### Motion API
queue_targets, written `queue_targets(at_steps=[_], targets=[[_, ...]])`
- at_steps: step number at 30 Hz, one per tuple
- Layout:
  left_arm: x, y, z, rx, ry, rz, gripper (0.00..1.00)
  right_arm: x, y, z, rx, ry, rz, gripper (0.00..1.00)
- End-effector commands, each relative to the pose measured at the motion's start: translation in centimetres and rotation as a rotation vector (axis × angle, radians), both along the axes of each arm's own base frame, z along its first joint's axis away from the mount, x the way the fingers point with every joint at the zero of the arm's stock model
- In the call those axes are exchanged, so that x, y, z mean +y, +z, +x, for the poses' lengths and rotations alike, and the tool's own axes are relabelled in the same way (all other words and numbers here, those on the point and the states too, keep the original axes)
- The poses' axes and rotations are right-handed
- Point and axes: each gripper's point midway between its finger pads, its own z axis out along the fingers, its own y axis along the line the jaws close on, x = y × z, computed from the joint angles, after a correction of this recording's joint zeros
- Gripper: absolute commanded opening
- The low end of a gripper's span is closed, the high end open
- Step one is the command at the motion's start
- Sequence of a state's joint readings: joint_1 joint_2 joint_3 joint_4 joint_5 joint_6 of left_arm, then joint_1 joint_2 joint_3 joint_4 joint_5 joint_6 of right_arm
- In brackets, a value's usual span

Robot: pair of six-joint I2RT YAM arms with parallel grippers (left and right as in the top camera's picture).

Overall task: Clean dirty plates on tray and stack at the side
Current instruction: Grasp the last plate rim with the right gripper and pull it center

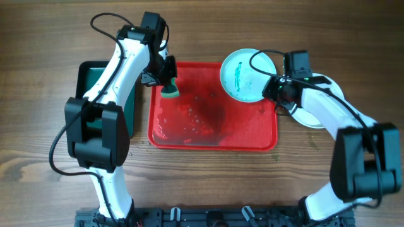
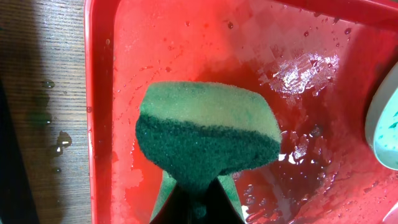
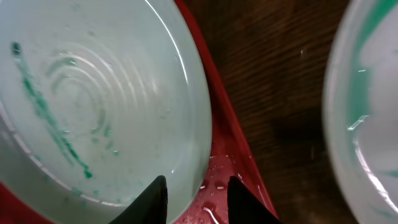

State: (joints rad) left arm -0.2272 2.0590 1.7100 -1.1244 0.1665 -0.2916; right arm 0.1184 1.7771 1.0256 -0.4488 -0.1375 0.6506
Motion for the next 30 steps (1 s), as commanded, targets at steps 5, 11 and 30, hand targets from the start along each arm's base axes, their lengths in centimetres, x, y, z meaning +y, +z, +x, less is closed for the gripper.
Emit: queue_targets(at_steps=[5, 11, 30], targets=[[-0.2, 0.0, -0.2, 0.01, 0.007, -0.015, 0.04, 4.3, -0.9, -1.7, 0.076, 0.148, 0.128, 0.04], [-0.2, 0.0, -0.2, 0.01, 0.007, -0.015, 0.04, 6.8, 0.0, -5.4, 0.138, 0.418, 0.1, 0.27], [-0.3, 0.0, -0.1, 0.004, 0.006, -0.016, 0.04, 5.5, -1.9, -0.4, 0.032, 0.638, -0.119, 0.04]])
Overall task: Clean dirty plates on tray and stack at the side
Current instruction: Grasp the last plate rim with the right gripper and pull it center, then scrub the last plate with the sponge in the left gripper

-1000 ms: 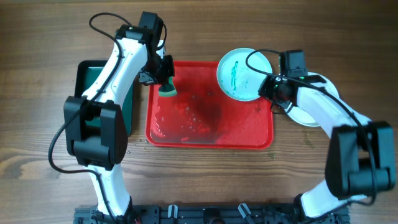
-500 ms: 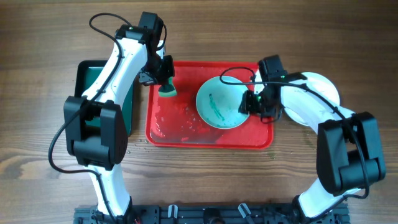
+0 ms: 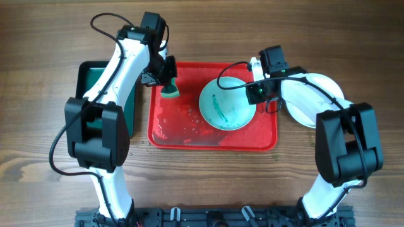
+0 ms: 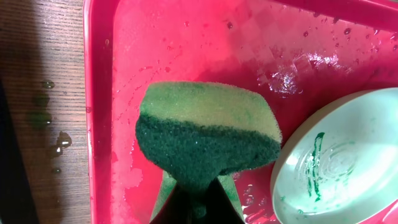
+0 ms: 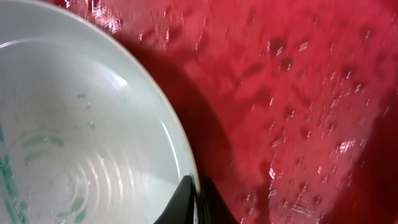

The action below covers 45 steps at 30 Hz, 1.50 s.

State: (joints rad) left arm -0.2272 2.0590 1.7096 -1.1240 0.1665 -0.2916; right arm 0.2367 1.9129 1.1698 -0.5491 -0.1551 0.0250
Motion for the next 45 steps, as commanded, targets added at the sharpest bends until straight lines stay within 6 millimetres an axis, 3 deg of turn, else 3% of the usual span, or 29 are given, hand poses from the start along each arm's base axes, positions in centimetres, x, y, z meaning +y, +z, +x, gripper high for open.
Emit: queue_targets(at_steps=[1, 3, 6, 11, 14, 18, 22, 26, 28, 31, 34, 36, 38, 41, 43, 45], targets=[[-0.3, 0.0, 0.0, 0.0, 0.007, -0.017, 0.04, 1.6, 0.0, -1.1, 0.137, -0.191, 0.115, 0.04], [-0.4, 0.1, 0.3, -0.011, 0.006, -0.02, 0.04, 3.3, 0.1, -2.0, 0.241, -0.372, 0.235, 0.04], [-0.6, 0.2, 1.2, -0.047, 0.006, -0.029, 0.04, 4.4, -2.2, -3.6, 0.256, -0.531, 0.194, 0.04], [-2.2, -0.5, 2.6, -0.132, -0.046, -0.047, 0.04, 5.4, -2.3, -3.5, 0.238, -0.507, 0.215, 0.04], [-4.8, -2.3, 2.8, -0.206, -0.192, -0.051, 0.04, 5.4, -2.3, -3.5, 0.236, -0.499, 0.214, 0.04], [-9.7, -4.1, 2.7, -0.287, -0.36, -0.062, 0.04, 5.5, -2.2, -3.4, 0.233, -0.487, 0.222, 0.04], [-11.3, -6.6, 0.7, -0.207, -0.399, -0.054, 0.04, 5.7, -2.2, -3.5, 0.234, -0.474, 0.226, 0.04], [-9.9, -7.2, -5.4, 0.093, -0.295, -0.088, 0.04, 5.7, -2.2, -3.5, 0.233, -0.473, 0.226, 0.04], [-9.5, -7.1, -6.9, 0.165, -0.286, -0.094, 0.04, 5.7, -2.2, -3.4, 0.232, -0.474, 0.227, 0.04], [-10.5, -7.1, -4.6, 0.062, -0.294, -0.124, 0.04, 5.7, -2.2, -3.4, 0.231, -0.472, 0.228, 0.04], [-13.0, -6.1, 0.1, -0.157, -0.313, -0.192, 0.04, 5.9, -2.1, -3.5, 0.23, -0.448, 0.233, 0.04], [-13.9, -5.4, 2.1, -0.256, -0.318, -0.205, 0.04, 5.9, -2.1, -3.4, 0.228, -0.448, 0.235, 0.04], [-12.6, -5.9, 3.1, -0.288, -0.296, -0.119, 0.04, 5.9, -2.1, -3.4, 0.228, -0.448, 0.235, 0.04], [-7.2, -8.0, 3.1, -0.25, -0.238, 0.166, 0.04, 5.9, -2.1, -3.4, 0.227, -0.447, 0.234, 0.04], [-4.5, -8.7, 2.8, -0.218, -0.216, 0.272, 0.04, 5.9, -2.1, -3.4, 0.227, -0.446, 0.234, 0.04], [-3.7, -8.9, 2.0, -0.172, -0.212, 0.277, 0.04, 5.9, -2.1, -3.4, 0.228, -0.446, 0.235, 0.05]])
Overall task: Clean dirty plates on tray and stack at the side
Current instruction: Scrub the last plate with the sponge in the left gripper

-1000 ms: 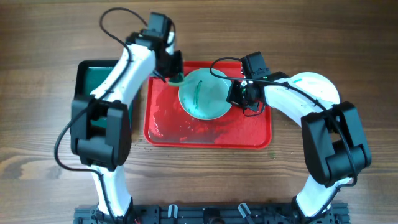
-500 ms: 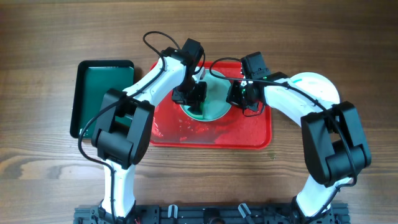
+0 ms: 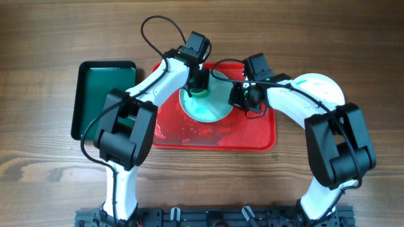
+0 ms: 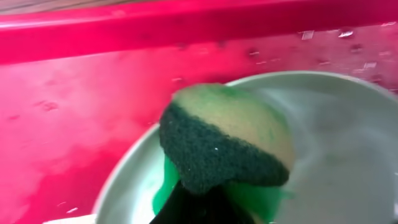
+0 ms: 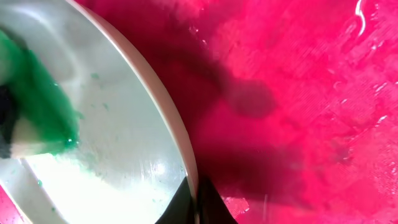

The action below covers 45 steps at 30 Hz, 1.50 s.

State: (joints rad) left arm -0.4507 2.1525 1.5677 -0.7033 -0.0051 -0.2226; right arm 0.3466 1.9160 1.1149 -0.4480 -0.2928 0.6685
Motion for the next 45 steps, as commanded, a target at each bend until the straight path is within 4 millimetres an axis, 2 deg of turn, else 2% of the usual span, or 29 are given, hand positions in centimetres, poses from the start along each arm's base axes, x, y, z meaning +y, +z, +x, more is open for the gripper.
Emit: queue_targets(at_steps=[1, 3, 5, 7, 8, 12, 14, 15, 16, 17, 19, 20, 21, 23, 24, 25, 27, 28, 30, 31, 32, 34, 35, 37, 38, 39, 40, 42, 45], targets=[[4.4, -2.7, -1.2, 0.082, 0.058, 0.157, 0.04, -0.4, -1.6, -1.2, 0.046, 0.015, -0.023, 0.04], [2.2, -3.0, -4.8, 0.248, -0.058, 0.031, 0.04, -0.4, -1.6, -1.2, 0.046, 0.014, -0.023, 0.04], [-1.3, -1.6, -9.8, 0.441, -0.281, -0.209, 0.04, -0.4, -1.6, -1.2, 0.046, 0.014, -0.023, 0.05], [-2.7, -0.4, -12.0, 0.507, -0.393, -0.33, 0.04, -0.4, -1.6, -1.2, 0.045, 0.014, -0.023, 0.04], [-2.8, -0.2, -12.2, 0.512, -0.407, -0.344, 0.04, -0.3, -1.6, -1.2, 0.044, 0.015, -0.022, 0.04], [-4.1, -0.5, -9.1, 0.362, -0.44, -0.37, 0.04, -0.3, -1.6, -1.2, 0.044, 0.017, -0.019, 0.04], [-4.1, -1.1, -6.3, 0.261, -0.372, -0.319, 0.04, -0.3, -1.6, -1.2, 0.044, 0.017, -0.019, 0.04], [-3.4, -1.6, -4.3, 0.197, -0.3, -0.257, 0.04, -0.3, -1.6, -1.2, 0.044, 0.017, -0.019, 0.04], [-1.8, -2.1, -2.0, 0.115, -0.204, -0.148, 0.04, -0.3, -1.6, -1.2, 0.044, 0.017, -0.019, 0.04], [-0.5, -2.2, -0.8, 0.071, -0.147, -0.071, 0.04, -0.3, -1.6, -1.2, 0.044, 0.017, -0.019, 0.04], [4.8, -2.1, 1.4, -0.034, 0.045, 0.19, 0.04, -0.3, -1.6, -1.2, 0.043, 0.017, -0.02, 0.04], [7.0, -1.7, 1.9, -0.07, 0.135, 0.289, 0.04, -0.3, -1.6, -1.2, 0.043, 0.018, -0.02, 0.04], [8.3, -1.4, 1.9, -0.082, 0.188, 0.344, 0.04, -0.3, -1.6, -1.2, 0.043, 0.017, -0.019, 0.04], [9.3, -1.5, 0.8, -0.044, 0.237, 0.373, 0.04, -0.3, -1.6, -1.2, 0.043, 0.017, -0.019, 0.04], [8.7, -2.0, -0.5, 0.022, 0.212, 0.34, 0.04, -0.3, -1.5, -1.1, 0.04, 0.017, -0.018, 0.04], [7.3, -2.6, -2.3, 0.115, 0.137, 0.28, 0.04, -0.3, -1.5, -1.1, 0.039, 0.017, -0.018, 0.04], [3.5, -3.0, -6.9, 0.321, -0.071, 0.108, 0.04, -0.2, -1.5, -1.2, 0.039, 0.025, -0.014, 0.04], [1.0, -2.5, -9.5, 0.418, -0.221, -0.027, 0.04, -0.1, -1.5, -1.2, 0.039, 0.025, -0.012, 0.04], [-2.0, -1.1, -12.3, 0.502, -0.395, -0.219, 0.04, -0.1, -1.5, -1.1, 0.036, 0.026, -0.011, 0.04], [-3.2, -0.4, -13.1, 0.52, -0.455, -0.305, 0.04, -0.1, -1.5, -1.1, 0.037, 0.026, -0.011, 0.04], [-3.8, -0.1, -13.1, 0.514, -0.471, -0.349, 0.04, -0.1, -1.5, -1.1, 0.037, 0.026, -0.011, 0.04], [-4.3, -0.2, -12.1, 0.47, -0.467, -0.366, 0.04, -0.1, -1.5, -1.1, 0.036, 0.027, -0.011, 0.04], [-4.7, -0.3, -10.9, 0.429, -0.442, -0.376, 0.04, -0.1, -1.5, -1.1, 0.034, 0.033, -0.012, 0.04], [-4.1, -0.9, -6.9, 0.315, -0.3, -0.351, 0.04, 0.1, -1.4, -1.2, 0.033, 0.046, -0.003, 0.04], [-3.0, -1.3, -4.8, 0.262, -0.206, -0.307, 0.04, 0.0, -1.4, -1.2, 0.032, 0.046, -0.004, 0.04], [0.1, -1.7, -1.5, 0.177, -0.016, -0.2, 0.04, 0.0, -1.4, -1.2, 0.032, 0.046, -0.004, 0.04], [2.1, -1.4, 0.1, 0.132, 0.071, -0.14, 0.04, 0.0, -1.4, -1.2, 0.032, 0.046, -0.004, 0.04], [5.9, 0.8, 3.0, 0.064, 0.17, -0.059, 0.04, 0.1, -1.4, -1.2, 0.032, 0.046, -0.004, 0.04], [8.1, 5.6, 3.9, 0.064, 0.219, -0.062, 0.04, 0.8, -0.6, -1.0, -0.001, 0.109, 0.028, 0.04]])
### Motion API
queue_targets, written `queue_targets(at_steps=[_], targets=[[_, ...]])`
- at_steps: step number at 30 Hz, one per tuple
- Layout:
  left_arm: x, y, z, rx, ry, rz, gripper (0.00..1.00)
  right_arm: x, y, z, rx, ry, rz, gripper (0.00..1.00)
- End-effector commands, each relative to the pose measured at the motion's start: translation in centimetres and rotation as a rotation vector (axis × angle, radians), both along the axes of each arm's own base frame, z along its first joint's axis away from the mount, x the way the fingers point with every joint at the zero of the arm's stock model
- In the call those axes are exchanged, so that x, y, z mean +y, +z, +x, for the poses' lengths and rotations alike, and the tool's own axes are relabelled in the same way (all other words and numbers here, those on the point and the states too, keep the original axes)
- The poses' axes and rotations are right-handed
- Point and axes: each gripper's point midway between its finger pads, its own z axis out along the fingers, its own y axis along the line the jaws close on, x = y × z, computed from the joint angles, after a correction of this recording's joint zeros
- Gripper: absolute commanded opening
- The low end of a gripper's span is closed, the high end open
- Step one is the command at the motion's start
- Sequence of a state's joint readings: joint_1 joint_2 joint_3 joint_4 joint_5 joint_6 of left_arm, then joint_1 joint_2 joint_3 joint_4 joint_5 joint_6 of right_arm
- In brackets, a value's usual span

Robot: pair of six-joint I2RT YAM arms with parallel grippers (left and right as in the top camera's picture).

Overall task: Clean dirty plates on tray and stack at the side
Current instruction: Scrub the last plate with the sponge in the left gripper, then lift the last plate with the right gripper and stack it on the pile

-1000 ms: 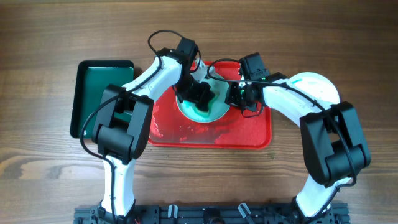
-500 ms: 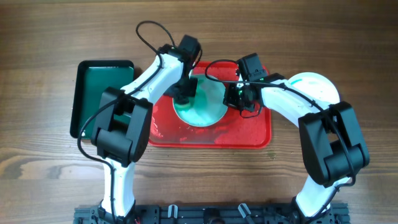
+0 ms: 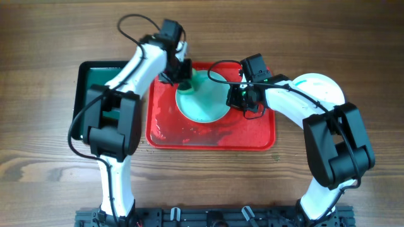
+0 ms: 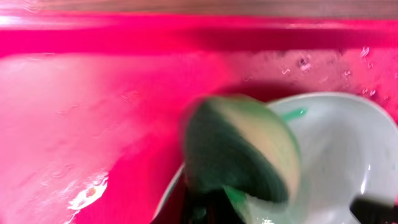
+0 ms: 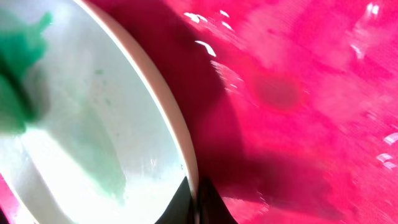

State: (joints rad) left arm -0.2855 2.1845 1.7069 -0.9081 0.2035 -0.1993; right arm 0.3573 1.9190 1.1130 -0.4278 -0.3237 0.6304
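A pale plate (image 3: 205, 106) smeared with green lies in the red tray (image 3: 252, 135). My left gripper (image 3: 182, 80) is shut on a green-and-yellow sponge (image 3: 185, 86), which presses on the plate's far-left rim. In the left wrist view the blurred sponge (image 4: 239, 152) covers the plate's (image 4: 339, 149) edge above the left gripper (image 4: 208, 208). My right gripper (image 3: 237, 98) is shut on the plate's right rim. In the right wrist view the right gripper (image 5: 194, 199) pinches the rim, and the plate (image 5: 81, 130) shows a green film.
A white plate (image 3: 322, 88) lies on the table right of the tray, partly under my right arm. A dark green tray (image 3: 85, 82) sits left of the red one. Water wets the red tray's floor (image 5: 298, 93). Cables loop above both wrists.
My left gripper has moved with the sponge from the plate's far middle to its far-left rim. The right gripper still holds the right rim in nearly the same place.
First the marked plate sat at the tray's far right corner, my right gripper open around its rim and the sponge held over the tray's left. Then the right gripper was shut on the plate in mid-tray. Later the sponge was on the plate, now at its left edge.
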Motion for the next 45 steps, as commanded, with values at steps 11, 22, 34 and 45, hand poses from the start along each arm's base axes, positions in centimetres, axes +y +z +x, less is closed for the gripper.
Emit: queue_targets(at_steps=[11, 22, 34, 45], targets=[[4.1, 7.8, -1.6, 0.033, 0.112, 0.07, 0.04, -12.1, 15.2, -1.4, -0.363, -0.104, -0.552, 0.04], [1.6, 8.0, -0.9, -0.02, 0.065, 0.042, 0.04, -12.5, 20.0, -4.1, -0.562, -0.063, -1.012, 0.04], [1.6, 8.1, -0.8, -0.025, 0.066, 0.041, 0.04, -8.1, 30.3, -5.5, -0.94, 0.046, -1.55, 0.04], [1.5, 8.1, -0.5, -0.035, 0.066, 0.037, 0.04, -2.2, 23.5, -4.1, -0.895, 0.34, -1.082, 0.04]])
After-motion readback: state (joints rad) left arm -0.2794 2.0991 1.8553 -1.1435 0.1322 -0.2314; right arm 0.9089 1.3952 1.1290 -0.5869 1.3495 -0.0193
